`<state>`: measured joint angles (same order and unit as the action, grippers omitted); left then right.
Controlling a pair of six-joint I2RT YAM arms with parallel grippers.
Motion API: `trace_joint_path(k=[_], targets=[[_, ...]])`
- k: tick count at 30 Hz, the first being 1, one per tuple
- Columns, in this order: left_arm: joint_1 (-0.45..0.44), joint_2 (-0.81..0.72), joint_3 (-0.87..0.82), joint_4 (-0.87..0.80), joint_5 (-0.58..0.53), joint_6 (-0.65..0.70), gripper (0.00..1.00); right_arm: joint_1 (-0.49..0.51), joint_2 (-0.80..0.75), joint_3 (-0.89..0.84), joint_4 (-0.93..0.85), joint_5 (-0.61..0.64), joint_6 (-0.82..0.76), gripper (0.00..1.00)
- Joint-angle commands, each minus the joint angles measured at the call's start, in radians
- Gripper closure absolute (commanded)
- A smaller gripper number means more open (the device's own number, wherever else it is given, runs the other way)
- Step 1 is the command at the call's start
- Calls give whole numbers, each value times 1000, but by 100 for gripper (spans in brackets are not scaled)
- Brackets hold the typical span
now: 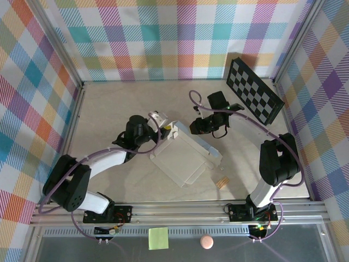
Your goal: Fold the paper box
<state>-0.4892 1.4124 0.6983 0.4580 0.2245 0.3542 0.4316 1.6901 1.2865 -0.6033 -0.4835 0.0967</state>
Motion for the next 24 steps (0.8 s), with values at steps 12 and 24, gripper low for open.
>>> trace_joint_path(k=[12,24], targets=[[208,185,197,-191,200,216,54,4,34,-9,-33,23,-12,77],[190,332,253,-275,429,607,55,15,32,-7,-39,35,-8,77]])
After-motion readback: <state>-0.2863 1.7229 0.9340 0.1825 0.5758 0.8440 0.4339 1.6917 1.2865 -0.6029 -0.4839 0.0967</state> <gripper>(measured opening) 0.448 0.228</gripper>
